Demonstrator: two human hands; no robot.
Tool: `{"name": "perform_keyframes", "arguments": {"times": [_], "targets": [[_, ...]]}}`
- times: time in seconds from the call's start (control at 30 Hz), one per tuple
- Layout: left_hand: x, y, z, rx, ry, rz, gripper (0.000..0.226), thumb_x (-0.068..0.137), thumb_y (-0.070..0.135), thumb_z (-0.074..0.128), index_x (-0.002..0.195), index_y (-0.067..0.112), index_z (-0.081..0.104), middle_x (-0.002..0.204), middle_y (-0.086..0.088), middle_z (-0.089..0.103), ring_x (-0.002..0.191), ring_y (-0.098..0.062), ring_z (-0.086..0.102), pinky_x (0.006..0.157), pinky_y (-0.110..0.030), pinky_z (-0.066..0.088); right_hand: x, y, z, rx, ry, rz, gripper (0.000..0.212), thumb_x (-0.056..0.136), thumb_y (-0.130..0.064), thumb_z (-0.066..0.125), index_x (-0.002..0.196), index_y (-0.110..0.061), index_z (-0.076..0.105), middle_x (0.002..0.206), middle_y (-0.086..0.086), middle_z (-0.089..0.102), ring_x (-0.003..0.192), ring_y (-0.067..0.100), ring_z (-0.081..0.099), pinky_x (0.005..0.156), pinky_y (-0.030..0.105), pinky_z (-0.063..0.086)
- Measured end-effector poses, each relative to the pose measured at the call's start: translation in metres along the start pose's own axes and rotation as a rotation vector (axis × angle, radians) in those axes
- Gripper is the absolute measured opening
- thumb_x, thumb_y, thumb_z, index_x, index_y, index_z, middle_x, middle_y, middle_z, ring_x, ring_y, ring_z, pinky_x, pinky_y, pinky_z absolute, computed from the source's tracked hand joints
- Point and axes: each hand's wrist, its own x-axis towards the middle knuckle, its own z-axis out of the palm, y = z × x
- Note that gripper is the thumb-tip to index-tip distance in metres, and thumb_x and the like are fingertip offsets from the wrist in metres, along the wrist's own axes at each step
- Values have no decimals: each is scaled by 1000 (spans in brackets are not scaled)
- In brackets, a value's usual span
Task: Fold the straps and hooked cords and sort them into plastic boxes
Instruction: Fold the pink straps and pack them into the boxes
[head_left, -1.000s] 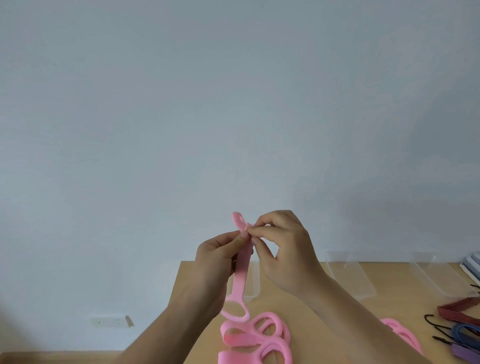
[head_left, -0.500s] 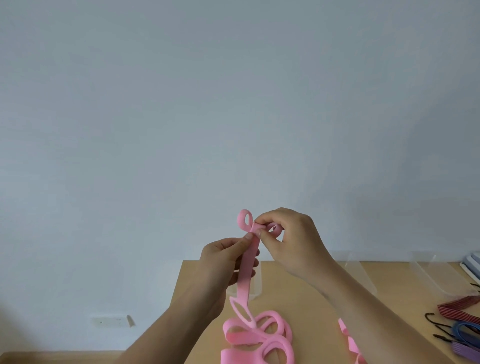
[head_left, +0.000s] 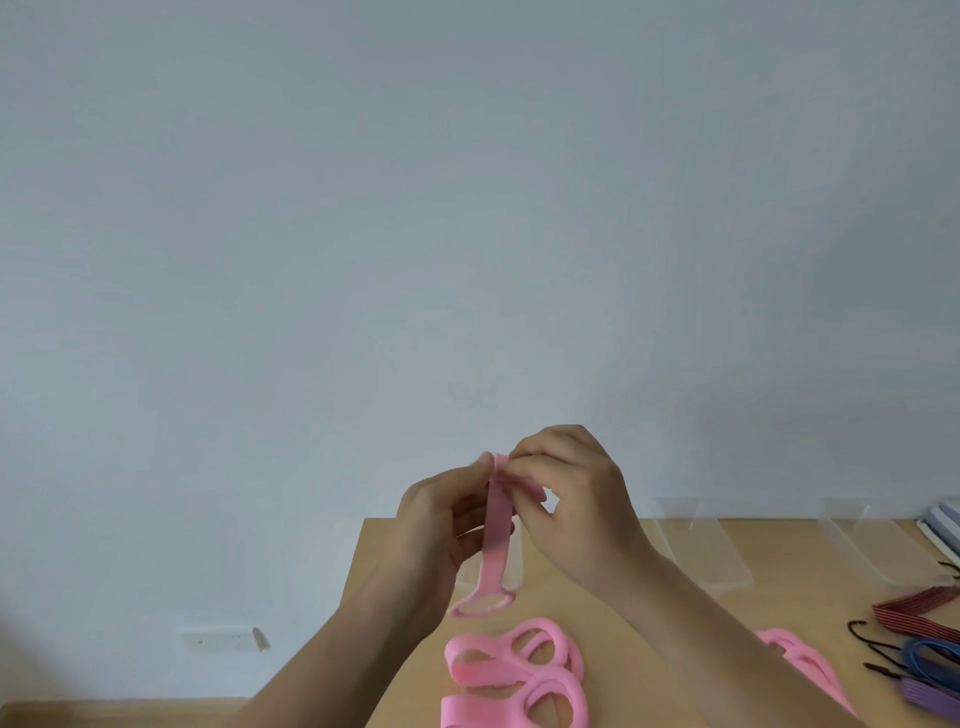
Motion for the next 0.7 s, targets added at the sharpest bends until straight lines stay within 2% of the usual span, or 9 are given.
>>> {"name": "perform_keyframes", "arguments": {"times": [0.1,0.17,0.23,0.33,0.4,0.5,0.57,0.7], "targets": [[1,-3,-5,83,-56,59,25,93,20,64,106,3,78,108,-23,75,96,-30,70,94,-45,55,-2,-3,-1,23,-11,15,18,77,4,75,83,-13,77,84,-7,66,87,16,58,70,26,49],[1,-3,-5,105,-74,73,25,93,17,63,108,3,77,112,-28,72,95,-28,71,94,-45,55,0,-3,-3,70,-2,56,18,77,4,75,82,-14,75,83,-8,67,86,15,60,72,26,50],[2,-4,-4,114,-69,72,25,90,17,66,108,6,79,111,-27,73,93,-26,73,96,-45,57,3,-3,-5,109,-24,154,15,82,-3,75,91,-15,74,90,-10,69,92,12,60,77,28,51],[2,-6,-3,105,-51,73,30,82,22,68,107,10,80,109,-22,76,93,-26,75,95,-46,57,5,2,-4,93,-216,306,20,93,-22,67,112,-19,72,111,-9,63,108,11,56,90,31,50],[3,-7,-3,77,-18,76,34,81,20,70,114,11,74,107,-21,77,92,-27,76,91,-45,58,6,6,-4,116,-313,326,16,96,-26,62,107,-24,72,110,-13,63,108,8,55,91,31,49],[5,-9,-2,23,35,42,31,94,9,67,124,11,61,107,-20,78,97,-34,76,90,-44,59,6,6,-4,117,-320,332,13,95,-22,60,98,-27,71,97,-19,68,99,6,58,86,33,51],[5,-11,0,67,58,15,26,98,16,66,122,7,65,108,-19,78,99,-36,75,88,-42,60,7,6,-3,138,-275,353,11,94,-20,62,95,-26,71,90,-19,69,90,7,61,81,34,52],[3,-13,3,124,93,-83,38,93,41,71,103,5,79,98,-16,80,89,-33,77,81,-40,63,8,7,-1,127,-180,308,8,93,-19,65,94,-23,72,86,-18,70,82,9,62,76,33,53]]}}
